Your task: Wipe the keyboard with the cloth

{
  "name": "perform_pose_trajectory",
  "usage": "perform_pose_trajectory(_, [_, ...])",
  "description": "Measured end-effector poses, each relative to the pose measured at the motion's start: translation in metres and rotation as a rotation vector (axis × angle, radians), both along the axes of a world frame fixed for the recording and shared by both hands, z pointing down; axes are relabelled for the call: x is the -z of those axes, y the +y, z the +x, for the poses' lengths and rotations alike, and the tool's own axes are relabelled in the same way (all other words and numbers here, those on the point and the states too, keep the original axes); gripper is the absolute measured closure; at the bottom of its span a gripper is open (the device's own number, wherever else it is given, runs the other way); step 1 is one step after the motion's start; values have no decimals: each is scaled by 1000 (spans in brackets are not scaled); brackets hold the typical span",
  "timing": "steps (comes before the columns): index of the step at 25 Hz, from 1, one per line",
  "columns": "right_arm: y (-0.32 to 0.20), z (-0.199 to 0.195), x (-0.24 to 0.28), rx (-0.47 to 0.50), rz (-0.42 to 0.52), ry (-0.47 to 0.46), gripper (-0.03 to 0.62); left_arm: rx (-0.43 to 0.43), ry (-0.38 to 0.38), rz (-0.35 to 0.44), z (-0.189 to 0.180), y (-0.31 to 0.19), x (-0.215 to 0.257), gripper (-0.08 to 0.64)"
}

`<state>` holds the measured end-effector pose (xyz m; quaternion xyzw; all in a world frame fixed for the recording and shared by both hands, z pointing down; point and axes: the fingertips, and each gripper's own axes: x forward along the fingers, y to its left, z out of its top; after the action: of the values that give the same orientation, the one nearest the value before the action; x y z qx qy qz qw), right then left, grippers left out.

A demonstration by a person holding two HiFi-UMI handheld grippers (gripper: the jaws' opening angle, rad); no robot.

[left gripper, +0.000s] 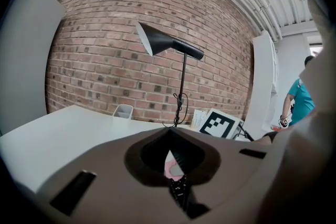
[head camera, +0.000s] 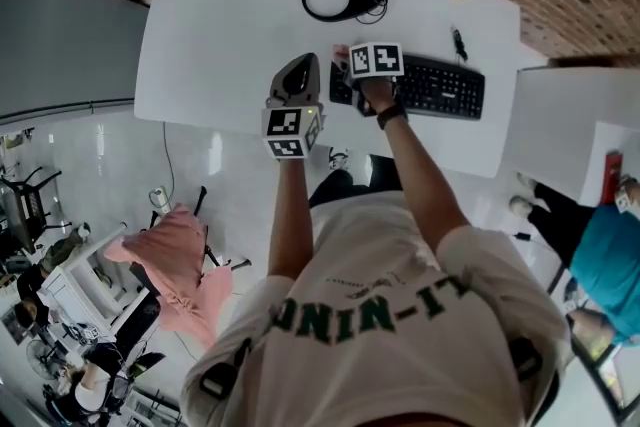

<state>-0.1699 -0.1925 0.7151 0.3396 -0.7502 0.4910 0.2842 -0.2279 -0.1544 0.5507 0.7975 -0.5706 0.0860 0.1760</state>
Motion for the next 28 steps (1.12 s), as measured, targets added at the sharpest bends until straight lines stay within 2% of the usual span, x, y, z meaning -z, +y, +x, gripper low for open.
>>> perform_pose_trajectory(3, [5,-7,-12,51,-63,13,537,10,2,-15,-3,3,-4,568])
perform_pose_trajectory(9, [-1,-3,-23,38,-96,73,540,16,-7,-43,1,1,-8,568])
perform_pose_trajectory(13, [-2,2,-27,24,-134,66,541,0,-19,-55,11,0,-7,568])
perform_pose_trajectory(28, [-4,48,-27,-7,-147,98,541,-22,-52,-58,42,-8,-4,568])
